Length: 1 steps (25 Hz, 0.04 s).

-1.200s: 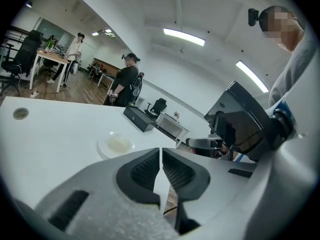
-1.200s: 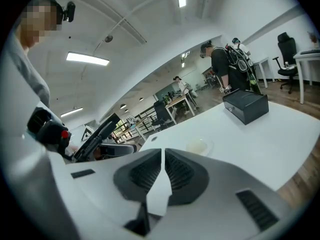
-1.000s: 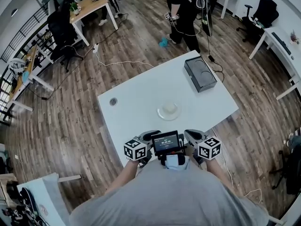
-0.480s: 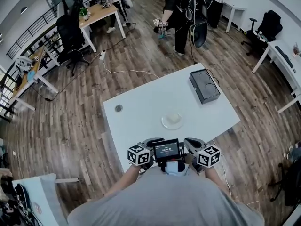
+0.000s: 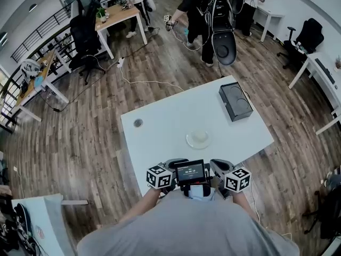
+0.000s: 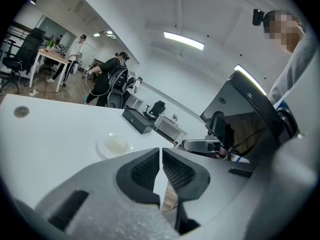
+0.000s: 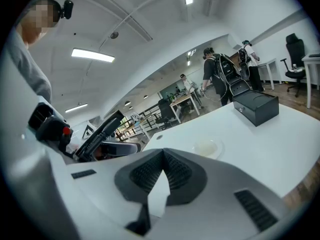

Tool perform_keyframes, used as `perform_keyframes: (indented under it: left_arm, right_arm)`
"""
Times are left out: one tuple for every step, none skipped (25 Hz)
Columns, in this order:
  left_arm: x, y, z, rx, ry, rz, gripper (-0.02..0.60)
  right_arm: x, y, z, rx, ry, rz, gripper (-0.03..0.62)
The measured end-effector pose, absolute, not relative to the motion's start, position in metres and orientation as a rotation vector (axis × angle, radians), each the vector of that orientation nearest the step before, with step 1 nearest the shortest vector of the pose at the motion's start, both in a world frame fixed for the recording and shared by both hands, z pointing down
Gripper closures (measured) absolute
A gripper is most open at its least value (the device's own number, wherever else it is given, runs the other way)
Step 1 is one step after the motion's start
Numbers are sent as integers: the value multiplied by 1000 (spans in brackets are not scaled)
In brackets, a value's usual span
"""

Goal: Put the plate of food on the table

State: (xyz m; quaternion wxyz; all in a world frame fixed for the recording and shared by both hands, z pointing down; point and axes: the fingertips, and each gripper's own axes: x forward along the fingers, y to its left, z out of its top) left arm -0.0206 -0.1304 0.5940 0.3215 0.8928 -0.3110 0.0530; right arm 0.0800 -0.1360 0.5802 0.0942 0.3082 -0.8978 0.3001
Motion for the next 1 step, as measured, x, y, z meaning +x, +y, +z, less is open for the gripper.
perform_keyframes:
  left_arm:
    - [-22, -129, 594, 2344, -816, 137, 552]
  right_arm:
    - [78, -135, 580, 913, -2663, 890, 563]
